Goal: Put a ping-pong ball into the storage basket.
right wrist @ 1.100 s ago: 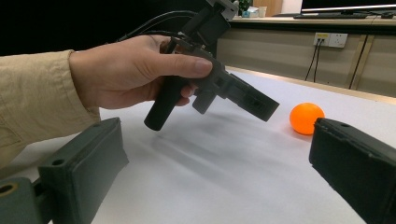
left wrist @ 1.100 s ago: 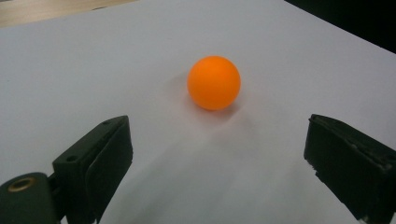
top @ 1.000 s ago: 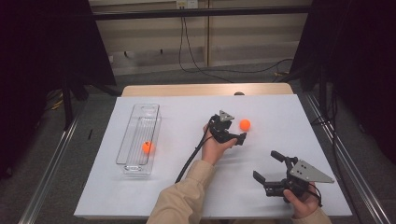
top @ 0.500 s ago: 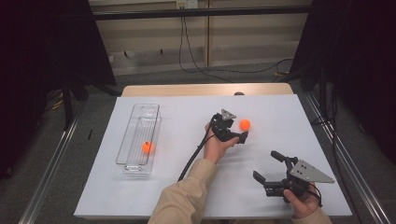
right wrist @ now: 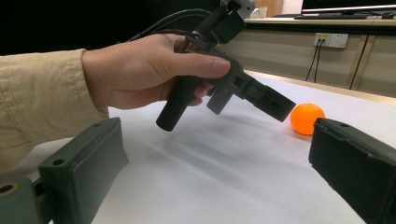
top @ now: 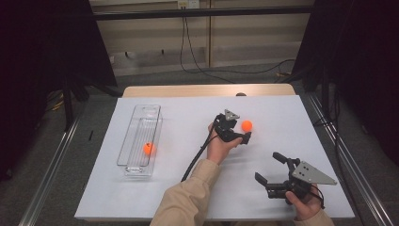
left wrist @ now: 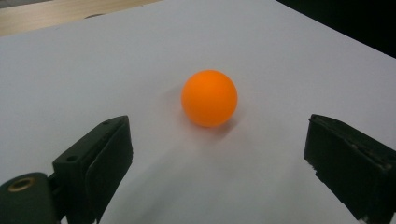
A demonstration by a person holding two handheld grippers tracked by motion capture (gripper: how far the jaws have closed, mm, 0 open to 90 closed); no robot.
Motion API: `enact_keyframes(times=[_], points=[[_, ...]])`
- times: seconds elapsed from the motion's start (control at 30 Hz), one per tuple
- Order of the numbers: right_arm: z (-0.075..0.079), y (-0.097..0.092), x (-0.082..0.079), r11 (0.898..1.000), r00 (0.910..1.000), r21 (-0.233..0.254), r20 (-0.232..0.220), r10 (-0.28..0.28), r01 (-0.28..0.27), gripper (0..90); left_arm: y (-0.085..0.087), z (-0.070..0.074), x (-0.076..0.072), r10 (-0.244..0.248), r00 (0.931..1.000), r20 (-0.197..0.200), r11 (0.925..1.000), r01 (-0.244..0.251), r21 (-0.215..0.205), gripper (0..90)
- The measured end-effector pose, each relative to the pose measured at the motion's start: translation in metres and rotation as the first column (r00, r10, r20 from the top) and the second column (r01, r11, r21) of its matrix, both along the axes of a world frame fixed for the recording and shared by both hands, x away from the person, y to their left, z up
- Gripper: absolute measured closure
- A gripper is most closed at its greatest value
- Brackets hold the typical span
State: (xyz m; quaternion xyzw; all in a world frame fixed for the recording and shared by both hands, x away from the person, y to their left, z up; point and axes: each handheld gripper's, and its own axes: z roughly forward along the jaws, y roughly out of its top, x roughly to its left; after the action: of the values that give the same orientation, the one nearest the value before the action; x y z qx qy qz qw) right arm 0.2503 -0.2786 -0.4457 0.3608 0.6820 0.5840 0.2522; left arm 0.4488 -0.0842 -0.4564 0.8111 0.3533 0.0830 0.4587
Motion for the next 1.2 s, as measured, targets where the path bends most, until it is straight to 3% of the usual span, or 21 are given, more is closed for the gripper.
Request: enact_keyframes(times=[1.2], points=[[0.000,0.000,0.000,1.000,1.0000,0.002,0.000,0.001,-0.001,2.9,-0.014,-0.002,0.010,0.007,1.0000,0.007,0.9998,-0.007,0.017,11.9]])
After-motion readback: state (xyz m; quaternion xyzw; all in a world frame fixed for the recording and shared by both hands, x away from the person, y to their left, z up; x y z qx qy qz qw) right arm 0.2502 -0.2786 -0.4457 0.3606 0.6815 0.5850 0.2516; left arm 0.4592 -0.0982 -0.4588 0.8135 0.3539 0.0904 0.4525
